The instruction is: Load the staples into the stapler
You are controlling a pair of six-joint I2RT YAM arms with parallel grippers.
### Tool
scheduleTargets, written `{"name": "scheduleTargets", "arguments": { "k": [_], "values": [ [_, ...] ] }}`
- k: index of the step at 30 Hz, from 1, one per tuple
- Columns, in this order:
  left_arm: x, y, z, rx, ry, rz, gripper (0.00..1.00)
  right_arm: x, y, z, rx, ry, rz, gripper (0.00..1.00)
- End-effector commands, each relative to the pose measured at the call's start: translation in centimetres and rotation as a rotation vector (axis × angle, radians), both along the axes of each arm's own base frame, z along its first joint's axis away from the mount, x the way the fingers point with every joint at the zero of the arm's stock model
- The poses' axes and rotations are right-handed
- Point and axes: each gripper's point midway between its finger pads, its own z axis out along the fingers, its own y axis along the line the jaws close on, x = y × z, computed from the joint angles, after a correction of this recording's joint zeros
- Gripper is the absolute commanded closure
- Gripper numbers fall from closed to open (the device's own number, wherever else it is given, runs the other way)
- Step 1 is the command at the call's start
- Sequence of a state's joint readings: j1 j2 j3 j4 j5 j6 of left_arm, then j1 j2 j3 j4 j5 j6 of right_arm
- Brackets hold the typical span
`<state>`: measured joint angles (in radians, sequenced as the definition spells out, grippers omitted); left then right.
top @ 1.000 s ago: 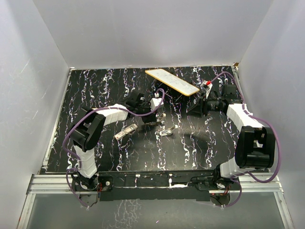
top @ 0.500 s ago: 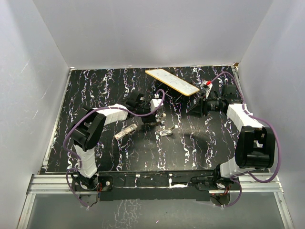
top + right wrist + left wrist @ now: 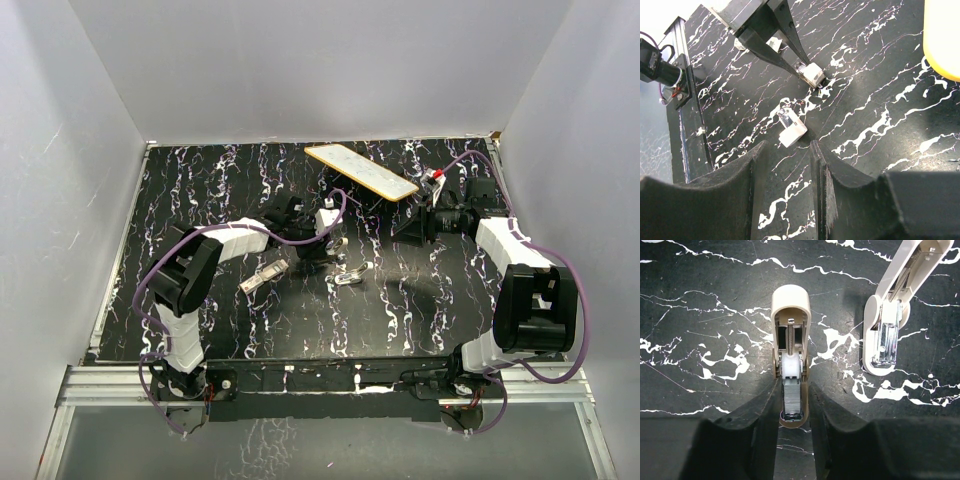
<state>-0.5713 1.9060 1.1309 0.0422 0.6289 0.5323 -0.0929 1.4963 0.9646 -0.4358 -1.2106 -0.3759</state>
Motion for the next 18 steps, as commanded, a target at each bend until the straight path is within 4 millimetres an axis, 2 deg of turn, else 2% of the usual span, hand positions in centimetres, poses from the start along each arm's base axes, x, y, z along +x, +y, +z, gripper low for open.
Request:
{"name": "scheduleTargets", "arguments": {
  "k": [1,10,13,18],
  "values": [
    [-0.6,-0.1,1.3,-0.025,0.008,-0.024,0.7,0.3,0.0,0.8,0.016,-0.063,0.016,0.59],
    [0.9,-0.9,5.4,-0.092,-0.013,-0.007,0.58,0.3,0.0,0.9,0.015,-0.067,0.015,0.59],
    [1.6,-0.9,5.5,-0.094,-0.019,0.032,0.57,0.3,0.0,0.9,0.013,-0.069,0.014,0.59],
    [2.7,-0.6,4.4,-0.068,-0.022,0.084,0.57,0.3,0.0,0.9,0.014,-0.068,0.016,0.59]
  ]
}}
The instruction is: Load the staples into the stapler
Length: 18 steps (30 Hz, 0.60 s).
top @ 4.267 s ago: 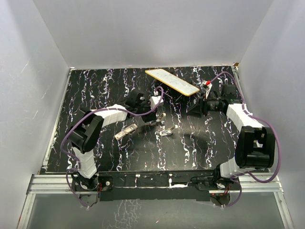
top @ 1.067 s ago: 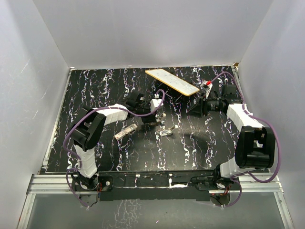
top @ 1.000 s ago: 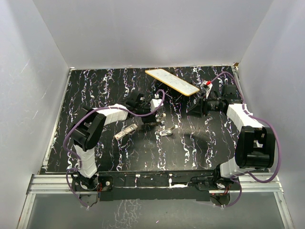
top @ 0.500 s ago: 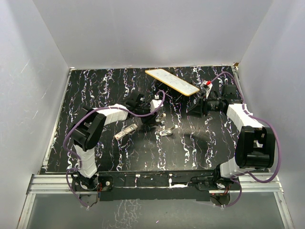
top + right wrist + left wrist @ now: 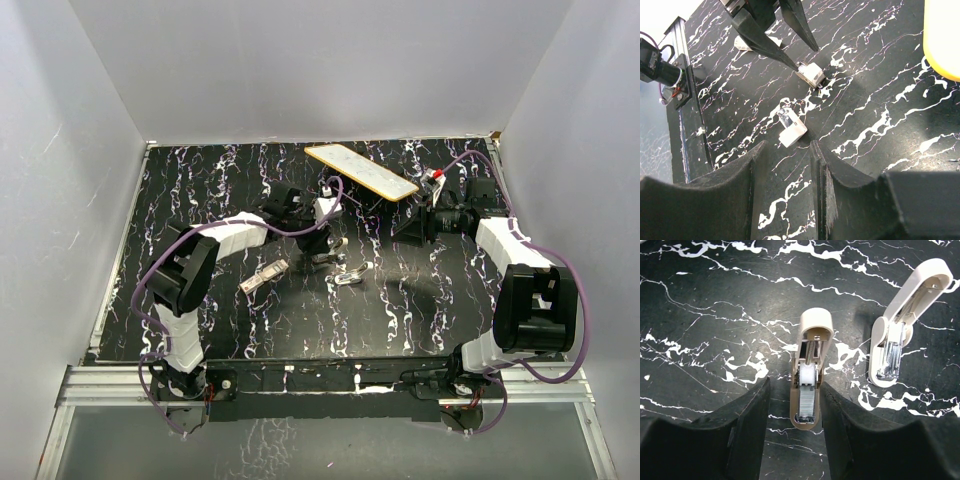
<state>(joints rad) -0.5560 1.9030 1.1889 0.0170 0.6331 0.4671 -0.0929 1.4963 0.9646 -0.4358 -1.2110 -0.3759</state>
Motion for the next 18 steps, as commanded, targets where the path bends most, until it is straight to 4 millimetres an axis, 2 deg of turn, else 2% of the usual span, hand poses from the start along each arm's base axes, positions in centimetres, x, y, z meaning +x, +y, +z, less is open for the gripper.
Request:
{"name": "scheduleTargets", "arguments": {
  "k": [1,18],
  "values": [
    [1.4,-0.2,2.3,-0.03,-0.047,0.035,0.57,0.3,0.0,0.9,0.014,-0.07,0.015,0.59],
    [1.8,-0.4,0.6,-0.013,-0.029,0.045,0.56,0.3,0.0,0.9,0.014,-0.069,0.016,0.59]
  ]
}}
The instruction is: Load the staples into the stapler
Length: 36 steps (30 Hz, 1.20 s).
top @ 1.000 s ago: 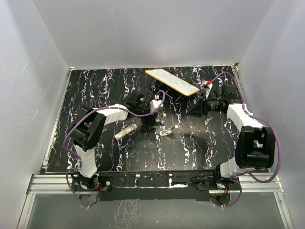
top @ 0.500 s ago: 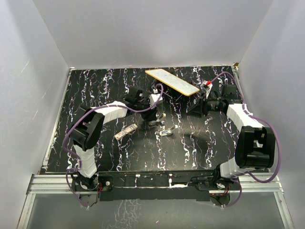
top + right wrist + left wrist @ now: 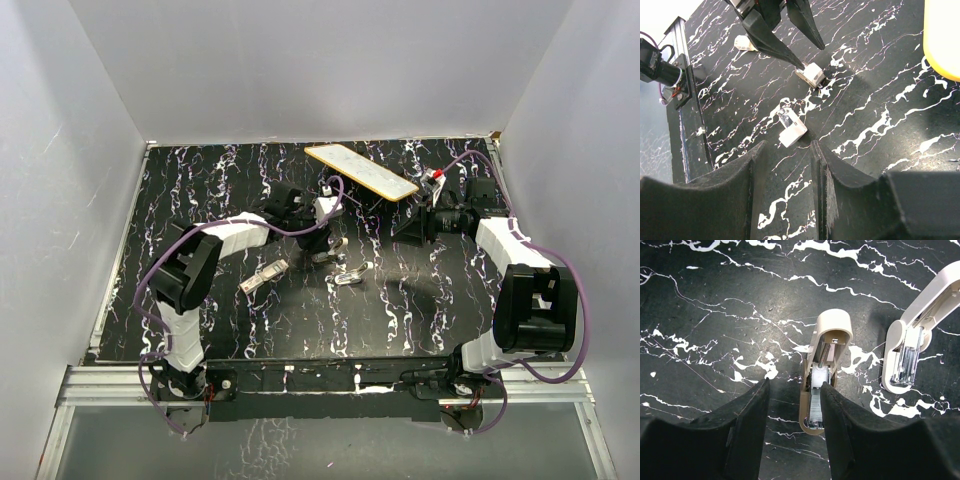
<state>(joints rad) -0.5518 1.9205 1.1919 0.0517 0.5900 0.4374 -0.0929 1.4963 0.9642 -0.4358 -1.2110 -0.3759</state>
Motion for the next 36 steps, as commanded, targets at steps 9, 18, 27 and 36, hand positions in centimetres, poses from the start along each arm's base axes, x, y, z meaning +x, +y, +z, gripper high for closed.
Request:
{"name": "scheduleTargets", "arguments": {
  "k": [9,18,27,36],
  "values": [
    [0.5,-0.3,0.2,0.01,-0.011,-0.019,0.56,0.3,0.0,0.9,0.016,-0.066,0.017,0.59],
    [0.3,0.2,0.0,0.039,-0.016,-0.03,0.56,0.3,0.0,0.8,0.017,-0.062,0.018,0.59],
    [0.3,-0.2,1.8,0.011,-0.034,-0.038,0.55,0.3,0.0,0.8,0.018,-0.058,0.018,0.59],
    [0.7,-0.2,6.8,-0.043,-0.083,-0.029,0.5,0.3,0.0,0.9,0.012,-0.064,0.014,0.59]
  ]
}}
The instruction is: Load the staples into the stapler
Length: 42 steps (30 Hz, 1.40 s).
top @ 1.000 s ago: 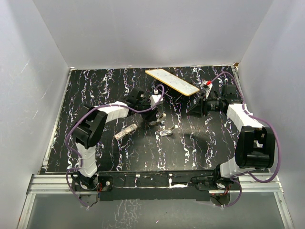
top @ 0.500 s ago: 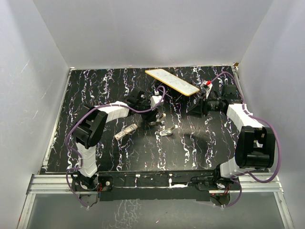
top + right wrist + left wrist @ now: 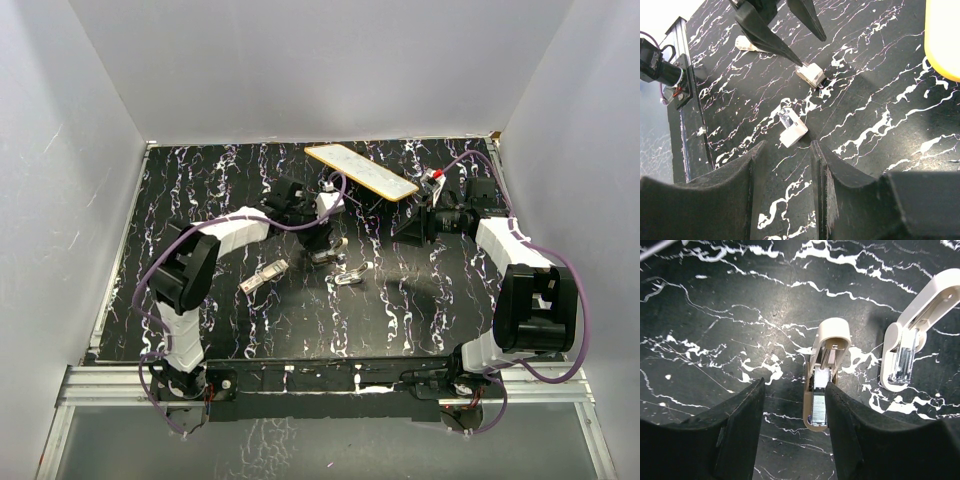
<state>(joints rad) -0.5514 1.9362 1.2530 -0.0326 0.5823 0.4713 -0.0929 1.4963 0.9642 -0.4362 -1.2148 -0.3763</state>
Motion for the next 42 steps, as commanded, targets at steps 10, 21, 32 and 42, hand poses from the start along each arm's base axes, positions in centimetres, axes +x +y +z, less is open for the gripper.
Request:
{"name": "scheduleTargets", "arguments": {
  "k": [10,21,32,42],
  "values": [
    [-2.2,10.5,5.5,0.173,0.016,0.22,0.49,0.5,-0.2,1.1,0.003,-0.071,0.007,0.59],
    [-6.3,14.8,3.1,0.292,0.062,0.129,0.57,0.6,-0.2,0.6,-0.003,-0.059,0.004,0.58],
    [-8.3,14.4,4.0,0.284,-0.203,-0.554,0.62,0.4,-0.1,1.0,0.01,-0.067,0.014,0.58],
    [-8.4,13.7,2.6,0.244,-0.275,-0.889,0.62,0.4,-0.1,1.1,0.008,-0.074,0.014,0.58]
  ]
}}
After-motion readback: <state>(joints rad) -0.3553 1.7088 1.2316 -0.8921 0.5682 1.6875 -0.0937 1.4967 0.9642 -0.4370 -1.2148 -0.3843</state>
